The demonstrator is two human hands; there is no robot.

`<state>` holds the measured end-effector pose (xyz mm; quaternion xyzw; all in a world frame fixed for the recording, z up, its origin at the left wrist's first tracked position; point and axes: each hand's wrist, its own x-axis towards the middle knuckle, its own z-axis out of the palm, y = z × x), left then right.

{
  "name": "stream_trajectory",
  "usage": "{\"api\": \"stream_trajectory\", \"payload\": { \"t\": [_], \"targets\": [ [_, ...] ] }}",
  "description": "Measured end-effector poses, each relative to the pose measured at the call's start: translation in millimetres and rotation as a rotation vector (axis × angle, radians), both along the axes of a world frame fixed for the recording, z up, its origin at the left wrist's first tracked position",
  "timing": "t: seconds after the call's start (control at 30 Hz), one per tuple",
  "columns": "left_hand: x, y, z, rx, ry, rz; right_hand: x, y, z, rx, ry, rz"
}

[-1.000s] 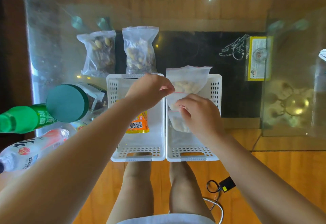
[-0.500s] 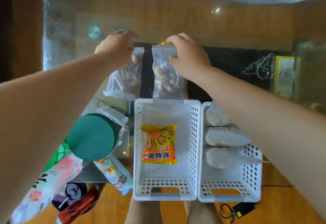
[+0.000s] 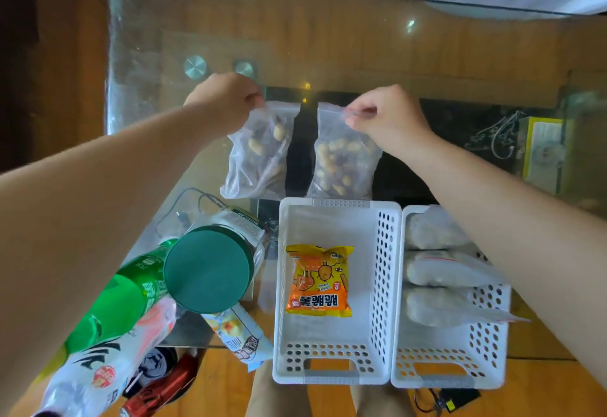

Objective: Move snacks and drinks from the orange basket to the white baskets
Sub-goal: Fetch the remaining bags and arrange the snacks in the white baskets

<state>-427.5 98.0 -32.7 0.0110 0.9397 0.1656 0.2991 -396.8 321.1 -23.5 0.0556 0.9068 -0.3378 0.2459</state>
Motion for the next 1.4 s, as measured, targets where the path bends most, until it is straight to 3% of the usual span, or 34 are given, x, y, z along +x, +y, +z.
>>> {"api": "stream_trajectory", "payload": {
  "t": [0.27, 0.43, 0.63, 0.73, 1.0, 1.1, 1.17, 1.27, 1.33, 1.4],
  "targets": [
    [36.7, 19.7, 73.7, 0.206, 0.173, 0.009, 45.8, 25.5, 70.4, -0.102, 0.185, -0.015],
    [47.2, 24.8, 80.9, 0.241, 0.328, 0.06, 48.3, 43.1, 85.5, -0.056, 0.423, -0.101],
    [59.1, 52.9, 43.9, 0.162, 0.09, 0.076, 56.1, 49.6, 32.2, 0.213, 0.133, -0.086],
    [54.1, 63.3, 41.4, 0.088, 0.157, 0.083, 57.3, 50.9, 27.9, 0.11, 0.177, -0.038],
    [55.9, 66.9, 59.2, 0.178, 0.221, 0.06, 56.9, 62.2, 49.9, 0.013, 0.353, -0.142],
    [58.3, 63.4, 54.2, 0.117, 0.166, 0.05, 57.5, 67.3, 34.1, 0.127, 0.24, -0.14],
    [58.3, 56.6, 47.7, 0.05, 0.046, 0.152, 57.4, 71.6, 26.0, 0.176, 0.159, -0.189],
    [62.9, 58.5, 44.0, 0.049, -0.064, 0.18, 58.0, 61.9, 21.2, 0.154, 0.088, -0.124],
    [63.6, 65.8, 46.9, 0.072, -0.034, 0.082, 54.9, 57.1, 22.8, 0.113, 0.033, -0.018],
    [56.6, 60.4, 45.7, 0.068, 0.088, 0.132, 47.4, 68.4, 19.7, 0.131, 0.088, -0.098]
  ]
}}
